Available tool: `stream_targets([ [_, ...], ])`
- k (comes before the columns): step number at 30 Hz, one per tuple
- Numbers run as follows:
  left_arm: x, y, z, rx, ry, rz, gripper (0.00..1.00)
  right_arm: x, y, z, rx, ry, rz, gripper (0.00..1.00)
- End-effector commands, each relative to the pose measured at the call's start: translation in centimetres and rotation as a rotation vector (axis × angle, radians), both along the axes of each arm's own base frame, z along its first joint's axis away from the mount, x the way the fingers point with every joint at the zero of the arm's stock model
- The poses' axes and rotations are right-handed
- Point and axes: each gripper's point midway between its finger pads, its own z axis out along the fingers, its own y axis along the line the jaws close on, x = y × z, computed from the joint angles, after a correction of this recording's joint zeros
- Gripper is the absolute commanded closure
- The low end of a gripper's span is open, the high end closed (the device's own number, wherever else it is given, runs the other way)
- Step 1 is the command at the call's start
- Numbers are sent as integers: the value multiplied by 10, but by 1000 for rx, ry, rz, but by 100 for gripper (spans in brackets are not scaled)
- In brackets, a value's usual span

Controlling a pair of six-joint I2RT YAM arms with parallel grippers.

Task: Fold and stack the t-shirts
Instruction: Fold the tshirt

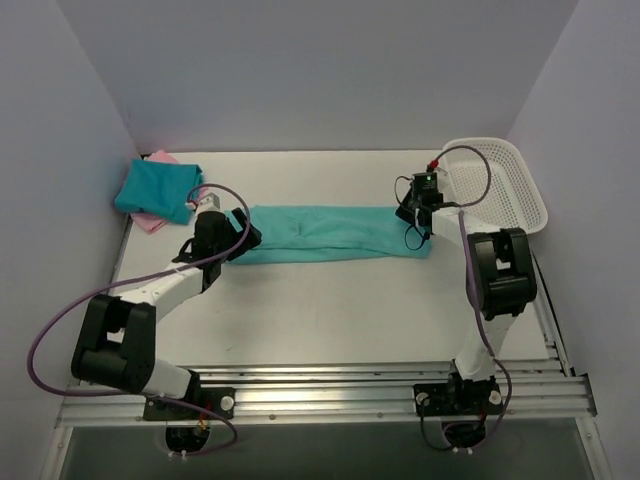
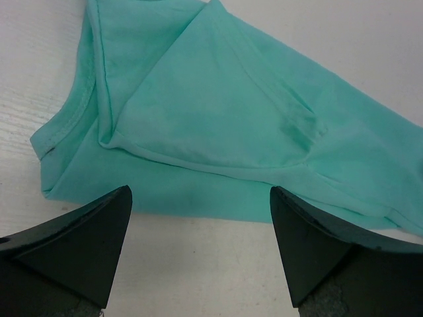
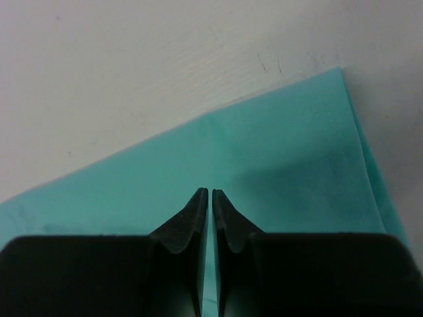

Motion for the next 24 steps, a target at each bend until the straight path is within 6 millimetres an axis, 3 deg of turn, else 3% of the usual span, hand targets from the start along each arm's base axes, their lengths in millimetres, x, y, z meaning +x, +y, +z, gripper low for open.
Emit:
stream_targets([
  [1,15,-1,-9,-29,-32,43,6,15,7,-1,23,-22,29,100],
  [3,18,0,-15,-26,-20,52,6,14,11,-18,37,8,39,100],
  [6,24,0,-29,-21,7,71,0,11,13,-29,42,29,44,100],
  [7,28,-2,-35,-22,18,70,7,10,11,-31,39,33,40,100],
  [9,36,-5,-46,-35,38,73,33,8,7,-32,23,43,29,100],
  [11,40,-8,-54,-45,54,76,49,4,4,-34,17,54,22,100],
  [12,41,-9,-66,-44,78,74,71,1,4,-33,21,58,13,100],
  [14,50,-12,-68,-48,85,69,86,-18,5,-46,38,94,9,100],
  [15,52,-12,-70,-50,94,64,97,-22,10,-40,56,74,7,100],
  [16,54,-8,-77,-48,109,69,98,-30,15,-42,53,77,13,100],
  [21,79,5,-65,-33,89,73,98,-78,23,-43,53,96,43,100],
  [22,80,9,-71,-21,120,74,98,-85,26,-42,60,97,50,100],
  [24,105,17,-60,-14,100,75,98,-100,43,-29,77,68,94,100],
])
